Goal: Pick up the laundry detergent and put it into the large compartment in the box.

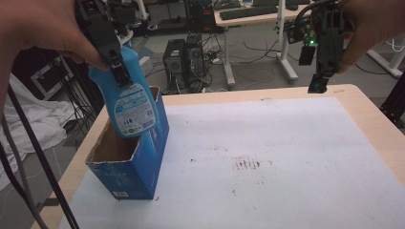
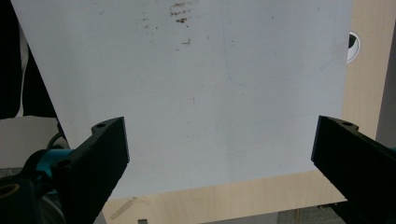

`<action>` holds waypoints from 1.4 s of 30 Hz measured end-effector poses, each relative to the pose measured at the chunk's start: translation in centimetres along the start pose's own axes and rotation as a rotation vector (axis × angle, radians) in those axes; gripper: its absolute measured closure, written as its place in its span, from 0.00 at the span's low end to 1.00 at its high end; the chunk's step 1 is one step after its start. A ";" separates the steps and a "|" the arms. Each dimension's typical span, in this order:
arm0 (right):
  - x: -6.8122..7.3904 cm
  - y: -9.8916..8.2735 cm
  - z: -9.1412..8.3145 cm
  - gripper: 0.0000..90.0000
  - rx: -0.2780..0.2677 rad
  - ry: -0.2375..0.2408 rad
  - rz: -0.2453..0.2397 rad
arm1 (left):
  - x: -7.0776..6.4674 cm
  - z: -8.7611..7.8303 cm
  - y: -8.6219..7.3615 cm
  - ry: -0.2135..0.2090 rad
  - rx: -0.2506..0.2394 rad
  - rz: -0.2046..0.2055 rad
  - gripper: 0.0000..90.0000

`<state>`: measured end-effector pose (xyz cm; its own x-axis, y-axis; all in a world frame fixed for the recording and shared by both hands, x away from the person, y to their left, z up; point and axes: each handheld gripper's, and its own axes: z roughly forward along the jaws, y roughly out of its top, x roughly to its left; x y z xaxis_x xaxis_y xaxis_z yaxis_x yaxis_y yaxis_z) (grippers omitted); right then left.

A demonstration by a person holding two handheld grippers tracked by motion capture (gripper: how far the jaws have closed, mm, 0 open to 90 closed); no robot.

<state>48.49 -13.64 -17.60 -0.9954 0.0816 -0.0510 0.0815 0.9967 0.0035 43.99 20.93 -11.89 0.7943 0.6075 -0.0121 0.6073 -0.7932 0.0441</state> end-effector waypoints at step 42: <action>0.2 0.1 0.0 0.03 0.007 -0.006 0.019 | 2.9 12.5 -3.5 -0.043 0.060 -0.064 0.43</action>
<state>48.30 -13.56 -17.60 -0.9933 0.1008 -0.0573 0.1011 0.9949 -0.0024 44.36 24.92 -24.60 0.7528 0.6559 -0.0556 0.6561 -0.7545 -0.0185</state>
